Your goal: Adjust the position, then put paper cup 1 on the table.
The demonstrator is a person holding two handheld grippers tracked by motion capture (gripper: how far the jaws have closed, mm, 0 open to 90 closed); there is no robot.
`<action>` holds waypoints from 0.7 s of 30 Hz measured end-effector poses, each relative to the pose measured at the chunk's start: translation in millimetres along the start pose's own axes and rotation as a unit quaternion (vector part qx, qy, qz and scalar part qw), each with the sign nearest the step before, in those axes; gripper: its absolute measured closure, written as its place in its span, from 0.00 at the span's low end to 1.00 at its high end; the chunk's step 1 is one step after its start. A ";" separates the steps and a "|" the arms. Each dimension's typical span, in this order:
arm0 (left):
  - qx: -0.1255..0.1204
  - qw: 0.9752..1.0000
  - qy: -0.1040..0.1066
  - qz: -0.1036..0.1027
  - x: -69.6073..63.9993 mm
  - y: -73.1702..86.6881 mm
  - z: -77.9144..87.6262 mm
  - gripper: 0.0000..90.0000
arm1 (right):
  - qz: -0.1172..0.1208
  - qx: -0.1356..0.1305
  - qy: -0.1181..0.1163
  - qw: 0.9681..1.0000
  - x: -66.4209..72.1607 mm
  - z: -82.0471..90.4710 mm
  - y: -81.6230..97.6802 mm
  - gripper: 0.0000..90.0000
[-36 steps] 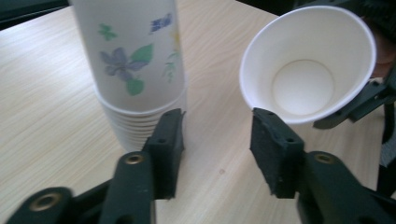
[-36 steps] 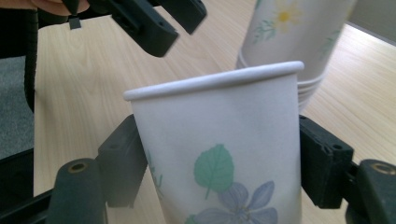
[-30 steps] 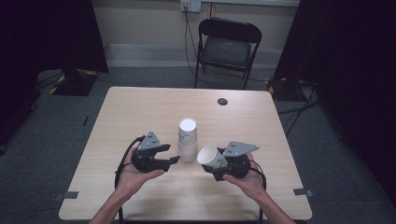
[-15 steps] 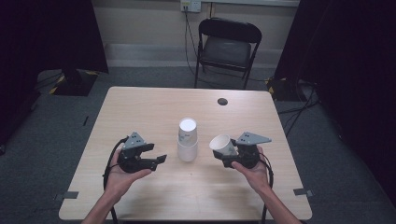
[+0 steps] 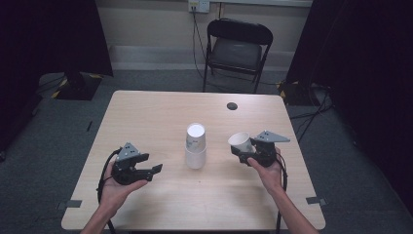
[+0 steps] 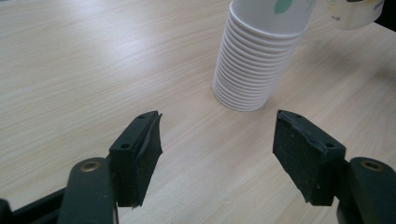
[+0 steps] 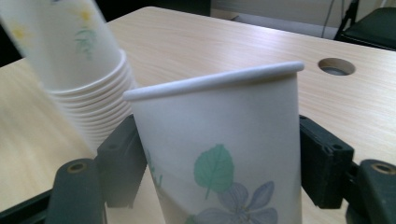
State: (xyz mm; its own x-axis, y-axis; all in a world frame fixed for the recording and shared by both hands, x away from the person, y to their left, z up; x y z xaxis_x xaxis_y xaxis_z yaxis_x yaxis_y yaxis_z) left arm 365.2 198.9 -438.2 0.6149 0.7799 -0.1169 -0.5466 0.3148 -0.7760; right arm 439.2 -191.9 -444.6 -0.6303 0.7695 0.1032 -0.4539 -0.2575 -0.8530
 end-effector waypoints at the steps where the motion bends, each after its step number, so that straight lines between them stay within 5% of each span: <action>1: -0.001 1.000 0.000 -0.002 0.9 0.5 0.1 0.36 | -0.005 -0.002 0.002 1.000 -2.5 -1.2 -0.1 0.30; 10: 0.017 1.000 -0.015 -0.010 4.0 4.5 -3.9 0.36 | -0.024 -0.007 0.028 0.999 -19.5 -19.4 -2.2 0.30; 21: 0.021 1.000 -0.009 -0.001 8.0 11.4 -8.8 0.36 | -0.030 0.005 0.034 0.999 -29.9 -43.8 -2.9 0.29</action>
State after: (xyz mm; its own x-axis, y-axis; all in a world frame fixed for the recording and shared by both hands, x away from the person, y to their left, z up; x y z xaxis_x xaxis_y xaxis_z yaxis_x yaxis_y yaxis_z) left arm 368.8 203.9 -453.4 0.6064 0.7883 -0.1042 -0.5689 0.3385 -0.7495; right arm 487.0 -188.6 -467.5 -0.5584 0.8211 0.1183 -0.4954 -0.2156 -0.8415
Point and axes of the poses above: each handheld gripper's, and its own axes: z roughly backward along the jaws, y roughly out of its underside, x roughly to its left, the point moved 3 cm from there along -z, roughly forward along the jaws, and after that the axes turned 5 degrees about x, right-handed, at the moved point
